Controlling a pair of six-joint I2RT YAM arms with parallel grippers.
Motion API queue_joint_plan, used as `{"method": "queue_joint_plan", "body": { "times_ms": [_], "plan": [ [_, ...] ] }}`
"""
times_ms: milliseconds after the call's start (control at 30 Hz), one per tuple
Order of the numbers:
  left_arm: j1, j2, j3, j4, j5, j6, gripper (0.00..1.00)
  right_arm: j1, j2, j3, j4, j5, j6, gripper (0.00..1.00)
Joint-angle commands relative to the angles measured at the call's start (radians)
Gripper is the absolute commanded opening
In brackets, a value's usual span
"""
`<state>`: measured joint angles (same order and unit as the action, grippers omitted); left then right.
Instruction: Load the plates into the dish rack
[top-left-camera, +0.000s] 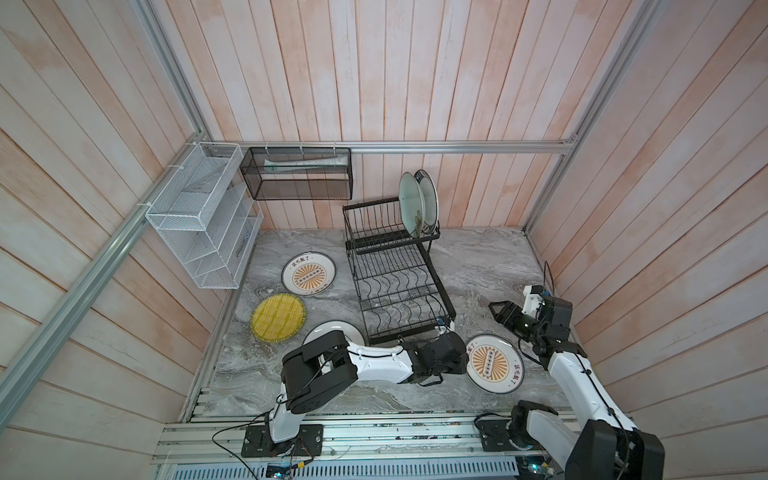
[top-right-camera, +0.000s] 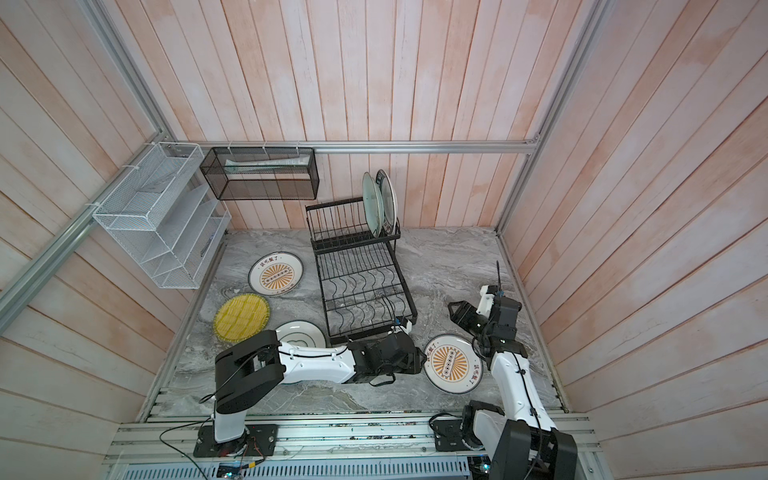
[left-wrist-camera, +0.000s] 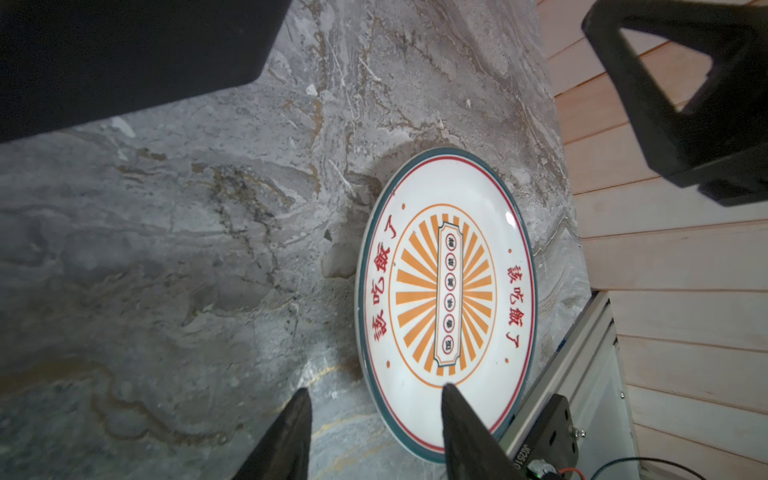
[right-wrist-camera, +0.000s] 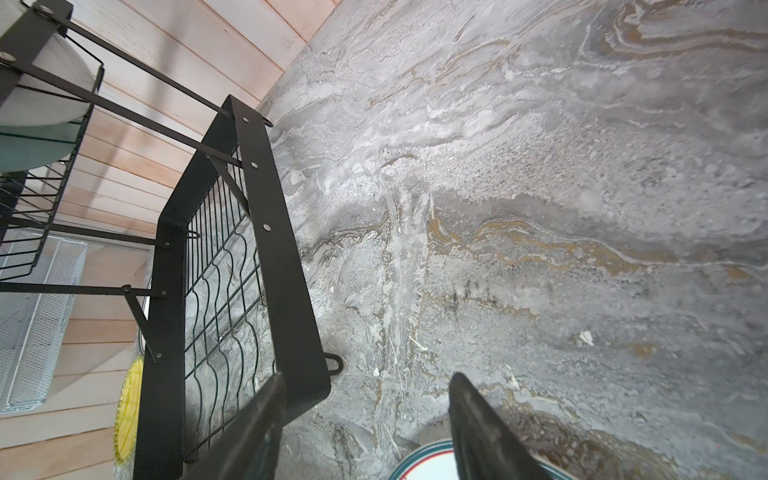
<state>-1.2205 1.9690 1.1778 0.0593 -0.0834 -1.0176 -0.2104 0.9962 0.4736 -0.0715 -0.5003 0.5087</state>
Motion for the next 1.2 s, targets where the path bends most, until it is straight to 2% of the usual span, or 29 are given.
{"method": "queue_joint_plan", "body": {
  "times_ms": [0,733,1167],
  "plan": [
    [-0.004,-0.018,-0.027,-0.013,-0.044,-0.042,0.52,-0.009,-0.022,-0.02,0.012,-0.02,0.0,0.63],
    [-0.025,0.049,0.06,-0.069,-0.036,-0.047,0.52,-0.057,-0.062,-0.064,0.022,-0.027,0.026,0.64],
    [-0.024,0.127,0.145,-0.095,0.027,-0.03,0.49,-0.115,-0.053,-0.095,0.046,-0.068,0.011,0.65]
  ]
}}
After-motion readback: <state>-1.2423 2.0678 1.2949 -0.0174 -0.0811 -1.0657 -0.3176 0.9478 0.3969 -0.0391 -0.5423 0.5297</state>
